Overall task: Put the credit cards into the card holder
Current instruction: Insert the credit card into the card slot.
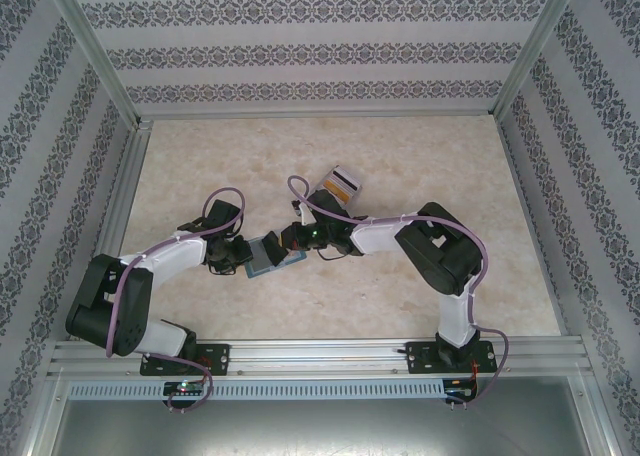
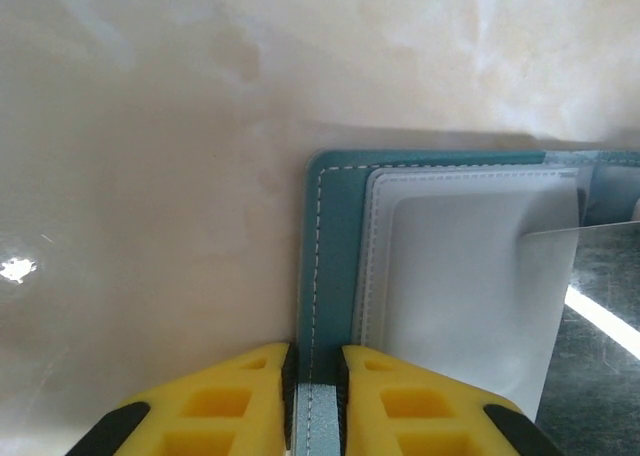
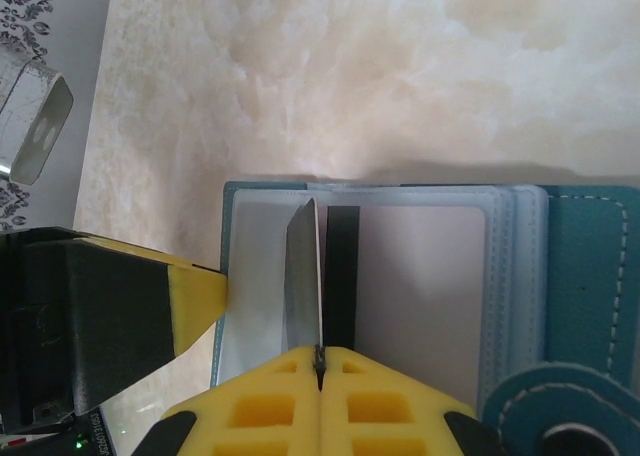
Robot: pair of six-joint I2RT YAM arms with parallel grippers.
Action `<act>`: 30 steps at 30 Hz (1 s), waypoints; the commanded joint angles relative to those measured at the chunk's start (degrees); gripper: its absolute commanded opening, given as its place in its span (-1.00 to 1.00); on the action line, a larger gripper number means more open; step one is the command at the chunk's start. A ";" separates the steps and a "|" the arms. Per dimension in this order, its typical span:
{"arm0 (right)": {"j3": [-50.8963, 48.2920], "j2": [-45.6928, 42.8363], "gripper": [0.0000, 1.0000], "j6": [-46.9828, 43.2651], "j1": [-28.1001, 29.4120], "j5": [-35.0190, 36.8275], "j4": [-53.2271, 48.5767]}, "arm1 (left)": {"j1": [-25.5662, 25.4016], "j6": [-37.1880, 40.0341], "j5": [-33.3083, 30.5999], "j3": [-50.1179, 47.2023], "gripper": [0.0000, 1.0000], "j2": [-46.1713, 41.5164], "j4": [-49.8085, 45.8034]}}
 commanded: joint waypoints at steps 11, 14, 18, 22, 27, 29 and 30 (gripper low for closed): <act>1.10 1.61 -0.89 -0.04 1.32 5.05 2.90 | 0.43 -0.38 -0.37 -1.00 -0.62 1.03 0.50; 0.73 1.81 -0.89 0.18 1.47 5.81 3.89 | 0.41 -0.22 -0.09 -0.78 -0.63 1.22 0.61; -0.42 1.17 -0.89 0.43 1.67 7.14 5.20 | 0.41 -0.25 -0.32 -0.84 -0.63 1.28 0.51; -1.60 0.13 -0.89 0.51 1.76 8.58 5.81 | 0.41 -0.20 -0.35 -0.97 -0.63 1.12 0.38; 0.30 2.70 -0.89 0.75 1.79 6.59 5.71 | 0.45 -0.03 0.02 -0.52 -0.63 1.73 0.65; 0.48 3.08 -0.89 0.84 1.98 6.43 5.80 | 0.44 -0.02 -0.07 -0.32 -0.64 1.67 0.51; 0.45 3.04 -0.89 0.69 2.10 6.52 5.72 | 0.43 0.02 -0.17 -0.39 -0.64 1.49 0.51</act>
